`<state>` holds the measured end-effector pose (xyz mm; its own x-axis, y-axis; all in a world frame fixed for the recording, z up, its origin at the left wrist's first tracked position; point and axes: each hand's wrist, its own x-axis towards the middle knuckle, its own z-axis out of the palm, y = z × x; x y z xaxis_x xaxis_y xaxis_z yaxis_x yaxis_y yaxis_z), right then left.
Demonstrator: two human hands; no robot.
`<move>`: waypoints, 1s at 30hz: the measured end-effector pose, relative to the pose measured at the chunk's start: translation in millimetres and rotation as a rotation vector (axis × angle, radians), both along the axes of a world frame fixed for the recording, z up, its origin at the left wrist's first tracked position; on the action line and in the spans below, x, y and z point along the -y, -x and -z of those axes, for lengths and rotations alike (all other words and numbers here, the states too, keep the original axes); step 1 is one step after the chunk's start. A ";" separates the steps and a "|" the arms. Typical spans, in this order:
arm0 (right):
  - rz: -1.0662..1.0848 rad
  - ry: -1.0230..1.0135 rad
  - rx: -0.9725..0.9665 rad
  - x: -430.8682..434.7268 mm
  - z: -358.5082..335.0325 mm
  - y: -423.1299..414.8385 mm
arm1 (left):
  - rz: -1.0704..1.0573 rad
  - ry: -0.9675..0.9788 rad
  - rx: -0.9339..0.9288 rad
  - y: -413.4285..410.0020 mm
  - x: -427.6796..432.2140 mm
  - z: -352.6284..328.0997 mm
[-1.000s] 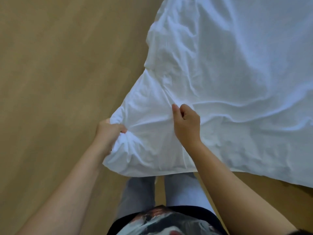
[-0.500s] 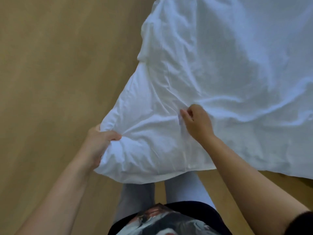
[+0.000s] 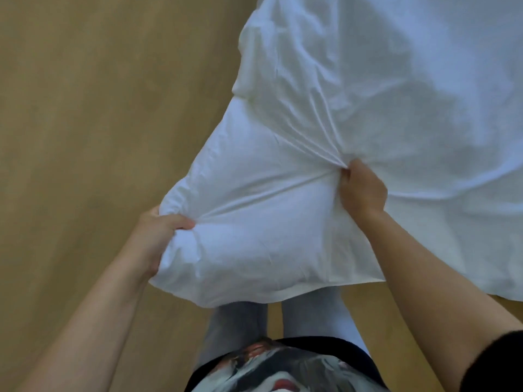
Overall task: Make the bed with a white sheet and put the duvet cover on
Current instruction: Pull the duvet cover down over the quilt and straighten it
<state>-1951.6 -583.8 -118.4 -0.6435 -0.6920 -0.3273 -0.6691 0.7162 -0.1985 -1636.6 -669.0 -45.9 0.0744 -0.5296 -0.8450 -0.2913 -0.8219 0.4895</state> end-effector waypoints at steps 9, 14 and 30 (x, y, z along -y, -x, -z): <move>0.062 0.022 0.239 48.7 -13.3 -26.1 | 0.572 -0.040 -0.088 29.0 -12.1 2.5; 0.014 0.266 0.318 120.3 -36.0 -42.8 | 0.688 0.040 -0.036 71.3 43.7 28.4; 0.103 0.102 0.272 265.8 -11.2 -2.0 | 0.396 0.051 -0.119 256.6 313.4 66.7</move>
